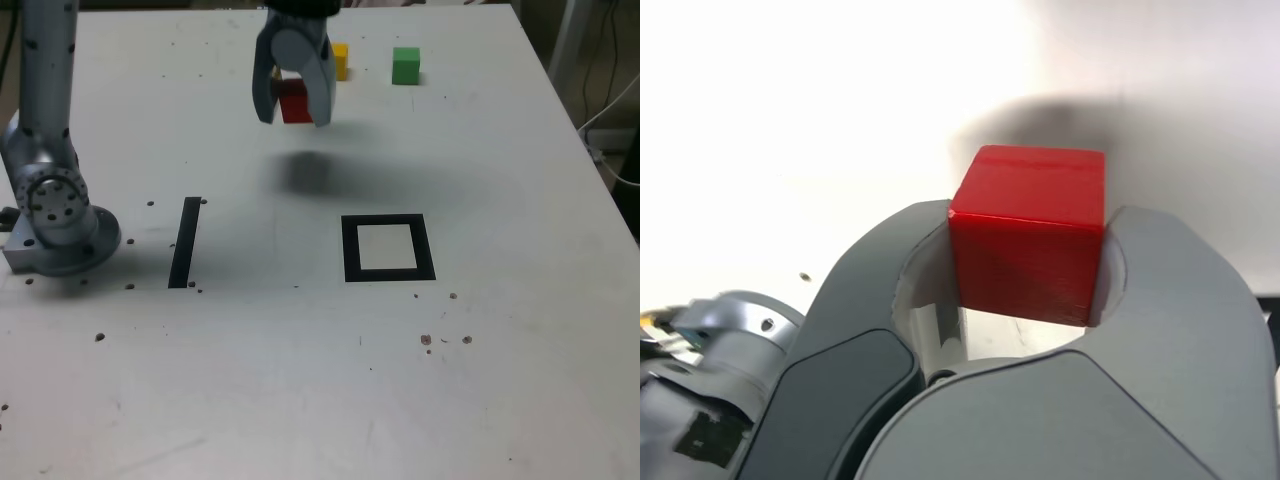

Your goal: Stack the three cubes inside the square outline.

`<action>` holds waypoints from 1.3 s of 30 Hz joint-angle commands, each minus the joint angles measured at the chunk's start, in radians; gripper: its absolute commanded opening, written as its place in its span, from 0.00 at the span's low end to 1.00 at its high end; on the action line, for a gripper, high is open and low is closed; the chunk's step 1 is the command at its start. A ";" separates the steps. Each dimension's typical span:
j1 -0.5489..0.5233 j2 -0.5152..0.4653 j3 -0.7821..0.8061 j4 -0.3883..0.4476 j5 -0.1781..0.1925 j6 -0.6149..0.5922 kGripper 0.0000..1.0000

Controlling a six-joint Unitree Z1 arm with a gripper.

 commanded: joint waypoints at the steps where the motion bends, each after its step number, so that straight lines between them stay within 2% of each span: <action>1: -0.053 -0.018 0.024 -0.016 -0.008 -0.053 0.29; 10: -0.272 -0.022 0.051 -0.040 -0.041 -0.240 0.29; 22: -0.479 0.041 0.023 -0.055 -0.110 -0.408 0.29; 29: -0.550 0.089 -0.007 -0.080 -0.141 -0.459 0.29; 39: -0.555 0.144 -0.037 -0.119 -0.167 -0.475 0.29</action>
